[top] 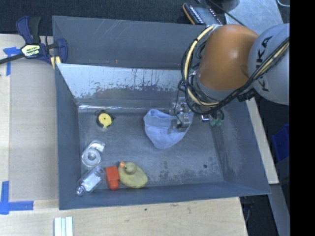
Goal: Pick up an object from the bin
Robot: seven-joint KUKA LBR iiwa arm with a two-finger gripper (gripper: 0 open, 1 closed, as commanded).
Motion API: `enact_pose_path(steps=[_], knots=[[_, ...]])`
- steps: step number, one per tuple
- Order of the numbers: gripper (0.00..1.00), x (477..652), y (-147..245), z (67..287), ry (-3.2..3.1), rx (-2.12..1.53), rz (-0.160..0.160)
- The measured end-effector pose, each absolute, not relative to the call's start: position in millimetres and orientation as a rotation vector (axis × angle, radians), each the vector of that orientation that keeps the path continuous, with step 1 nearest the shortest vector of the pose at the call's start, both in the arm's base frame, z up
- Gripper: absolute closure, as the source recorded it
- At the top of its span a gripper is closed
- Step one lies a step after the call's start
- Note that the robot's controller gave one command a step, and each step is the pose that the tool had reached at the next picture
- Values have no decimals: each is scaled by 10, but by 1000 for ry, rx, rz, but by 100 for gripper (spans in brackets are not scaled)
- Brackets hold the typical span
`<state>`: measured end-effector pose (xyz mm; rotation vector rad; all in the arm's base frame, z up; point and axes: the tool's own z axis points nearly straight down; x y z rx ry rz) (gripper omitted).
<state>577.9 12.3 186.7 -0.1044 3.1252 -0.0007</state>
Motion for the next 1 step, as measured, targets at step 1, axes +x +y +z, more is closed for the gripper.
enact_pose_path(steps=[1], knots=[[100,5574,5,2608,3126,-75,-2]])
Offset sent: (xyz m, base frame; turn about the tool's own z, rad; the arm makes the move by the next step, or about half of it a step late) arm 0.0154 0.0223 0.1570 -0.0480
